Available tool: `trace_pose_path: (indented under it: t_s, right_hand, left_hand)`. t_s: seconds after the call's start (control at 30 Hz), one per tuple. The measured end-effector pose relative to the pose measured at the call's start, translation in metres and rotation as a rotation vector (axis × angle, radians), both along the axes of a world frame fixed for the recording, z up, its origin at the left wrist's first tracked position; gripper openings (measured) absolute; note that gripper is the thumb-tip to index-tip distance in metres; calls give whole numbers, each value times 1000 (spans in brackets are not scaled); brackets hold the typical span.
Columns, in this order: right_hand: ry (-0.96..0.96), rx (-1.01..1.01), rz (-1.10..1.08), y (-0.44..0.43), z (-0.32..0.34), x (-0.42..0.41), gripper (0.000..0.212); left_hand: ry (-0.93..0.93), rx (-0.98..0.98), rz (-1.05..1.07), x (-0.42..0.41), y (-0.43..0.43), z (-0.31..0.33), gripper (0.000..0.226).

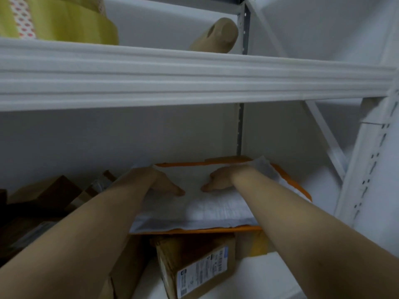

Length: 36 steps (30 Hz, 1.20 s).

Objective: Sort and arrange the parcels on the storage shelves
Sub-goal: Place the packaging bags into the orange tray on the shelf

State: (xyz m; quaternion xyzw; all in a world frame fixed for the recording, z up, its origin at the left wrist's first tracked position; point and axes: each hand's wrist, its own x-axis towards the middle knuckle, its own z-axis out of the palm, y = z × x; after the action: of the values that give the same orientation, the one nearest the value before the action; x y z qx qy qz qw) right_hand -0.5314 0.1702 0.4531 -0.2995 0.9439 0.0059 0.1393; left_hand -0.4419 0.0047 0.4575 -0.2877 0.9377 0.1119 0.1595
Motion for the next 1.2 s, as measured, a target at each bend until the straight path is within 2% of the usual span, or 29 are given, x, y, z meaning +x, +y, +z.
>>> trace_pose_path:
  t_s: [0.07,0.13,0.2,0.3,0.37,0.4,0.47,0.57,0.63,0.67,0.73,0.8,0.87,0.93,1.07,1.13,1.2]
  right_hand:
    - [-5,-38,9,8,5,8,79]
    - [-21,-21,23,17,13,20,79]
    - [-37,-6,39,26,19,32,75]
    - [-12,-90,60,41,19,47,71]
    - [20,-130,77,53,16,55,71]
    - [26,-143,76,60,14,59,69]
    - [36,-171,71,75,11,65,60]
    - [83,-210,78,95,6,72,43]
    - [117,-234,84,106,5,76,40]
    - [127,-253,87,111,6,79,41]
    - [116,-289,81,123,8,84,45]
    - [56,-284,57,135,10,88,59]
    - [8,-258,45,146,13,89,67]
    - [15,-203,71,155,13,87,54]
    - [147,-94,135,158,8,82,34]
    - [164,-78,147,158,6,81,32]
    - [139,-65,141,159,9,82,42]
  left_hand:
    - [54,-67,-21,6,2,0,99]
    - [84,-147,-49,24,16,3,76]
    - [86,-78,-58,38,32,7,70]
    - [-1,147,-58,51,49,8,96]
    - [3,80,-127,53,56,2,112]
    - [4,24,-173,58,65,4,108]
    - [59,-31,-237,69,82,6,82]
    - [222,-11,-290,78,95,2,44]
    - [319,57,-274,80,104,-1,29]
    - [357,97,-261,80,109,-2,28]
    - [373,150,-264,78,122,-1,39]
    - [288,151,-322,78,132,0,53]
    - [230,120,-362,77,136,-3,58]
    - [253,89,-373,77,137,-9,53]
    - [309,28,-404,76,142,-12,46]
    - [283,35,-388,76,142,-11,49]
    - [271,62,-358,78,140,-9,56]
